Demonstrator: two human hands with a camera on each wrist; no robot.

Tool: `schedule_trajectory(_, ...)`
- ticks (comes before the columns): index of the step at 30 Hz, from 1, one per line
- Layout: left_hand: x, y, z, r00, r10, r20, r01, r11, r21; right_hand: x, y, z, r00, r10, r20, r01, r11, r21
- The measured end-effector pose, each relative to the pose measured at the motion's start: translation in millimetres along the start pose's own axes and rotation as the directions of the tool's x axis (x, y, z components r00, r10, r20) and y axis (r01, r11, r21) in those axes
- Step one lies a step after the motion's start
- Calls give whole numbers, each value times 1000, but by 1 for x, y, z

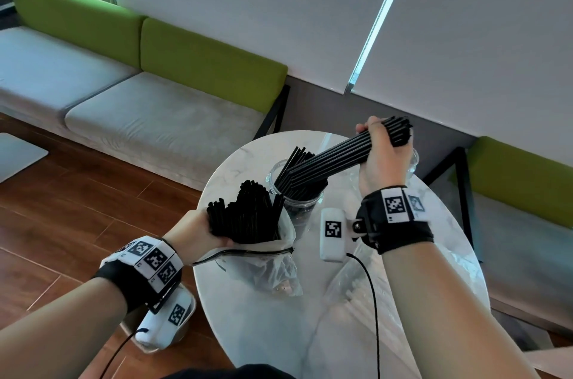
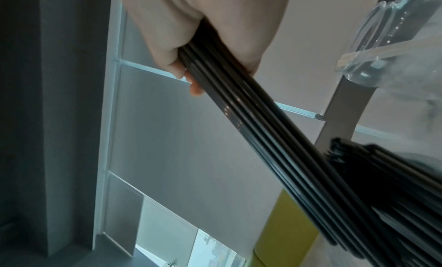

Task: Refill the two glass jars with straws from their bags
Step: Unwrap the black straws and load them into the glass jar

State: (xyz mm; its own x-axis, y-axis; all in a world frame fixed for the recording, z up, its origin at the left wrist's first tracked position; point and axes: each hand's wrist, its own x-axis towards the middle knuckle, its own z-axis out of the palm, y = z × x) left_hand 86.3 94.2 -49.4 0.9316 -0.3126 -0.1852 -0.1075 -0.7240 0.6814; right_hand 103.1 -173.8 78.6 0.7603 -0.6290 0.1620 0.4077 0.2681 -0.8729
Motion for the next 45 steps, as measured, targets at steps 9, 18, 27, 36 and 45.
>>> schedule_trajectory(9,4,-8,-1,1000,-9,-1,9,995,103,-18,67,7,971,164,174,-89,923,-375)
schedule_trajectory(18,9,-16,0,999,36,-9,-34,987,155,-20,96,7,927,276,254,-147,891,-429)
schedule_trajectory(27,7,-11,-2,996,94,-1,-91,973,211,-27,106,3,835,91,543,345,683,-644)
schedule_trajectory(36,8,-9,-4,999,52,3,-52,984,169,-5,117,21,781,88,619,506,491,-709)
schedule_trajectory(45,7,-5,-5,998,58,8,-58,986,159,9,113,17,678,-4,735,719,212,-662)
